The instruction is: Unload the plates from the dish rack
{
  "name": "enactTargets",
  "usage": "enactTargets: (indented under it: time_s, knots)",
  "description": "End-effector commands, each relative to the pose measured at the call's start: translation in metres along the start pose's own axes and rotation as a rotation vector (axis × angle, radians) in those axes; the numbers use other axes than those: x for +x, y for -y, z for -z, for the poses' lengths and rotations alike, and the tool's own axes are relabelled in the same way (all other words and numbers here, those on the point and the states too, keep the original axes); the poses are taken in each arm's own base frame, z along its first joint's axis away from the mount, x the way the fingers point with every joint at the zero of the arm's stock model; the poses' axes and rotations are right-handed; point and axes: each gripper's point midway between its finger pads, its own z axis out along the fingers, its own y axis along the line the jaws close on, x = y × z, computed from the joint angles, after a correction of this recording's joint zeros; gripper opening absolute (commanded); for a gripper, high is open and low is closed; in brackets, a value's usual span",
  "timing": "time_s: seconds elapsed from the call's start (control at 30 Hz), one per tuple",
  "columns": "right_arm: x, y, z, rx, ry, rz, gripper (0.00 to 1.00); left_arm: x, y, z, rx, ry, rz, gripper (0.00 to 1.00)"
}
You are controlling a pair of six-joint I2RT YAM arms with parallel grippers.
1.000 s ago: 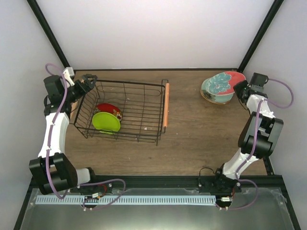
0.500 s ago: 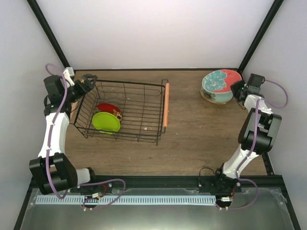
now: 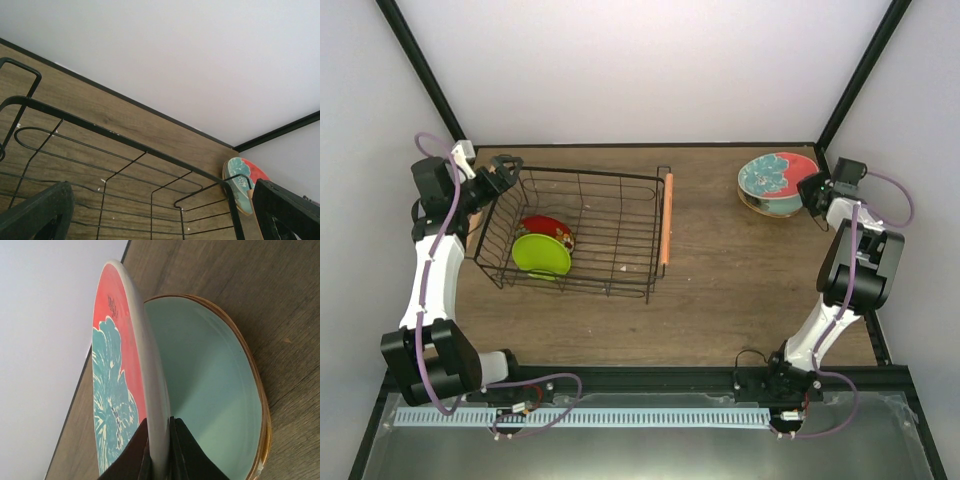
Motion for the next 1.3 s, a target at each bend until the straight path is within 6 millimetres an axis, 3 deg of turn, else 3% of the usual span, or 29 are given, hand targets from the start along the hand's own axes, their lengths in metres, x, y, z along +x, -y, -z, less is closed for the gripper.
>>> enactTargets:
  time_s: [0.0,0.37,0.47,0.77,1.13,1.27]
  knots:
    - [-0.025,-0.046,0.006,-0.141,0.07,0.038,0.01,-0.004,0.008,0.002,0.016,0.003,-0.021,1.0]
    - [-0.009,-0.028,-0.012,-0.098,0.003,0.023,0.01,-0.004,0.009,0.003,0.017,0.003,-0.026,1.0]
    - [0.001,-0.013,-0.019,-0.048,-0.039,0.0,0.17,-0.004,0.009,0.003,0.016,0.003,-0.025,1.0]
    - [0.026,0.02,-0.023,0.063,-0.114,-0.01,0.43,-0.002,0.007,0.003,0.017,0.0,-0.022,1.0]
    - [0.025,0.035,-0.013,0.21,-0.151,0.086,0.63,0.002,0.007,0.002,0.025,-0.004,-0.011,1.0]
    - [0.029,0.04,-0.013,0.253,-0.185,0.124,0.63,0.003,0.007,0.003,0.03,-0.007,-0.011,1.0]
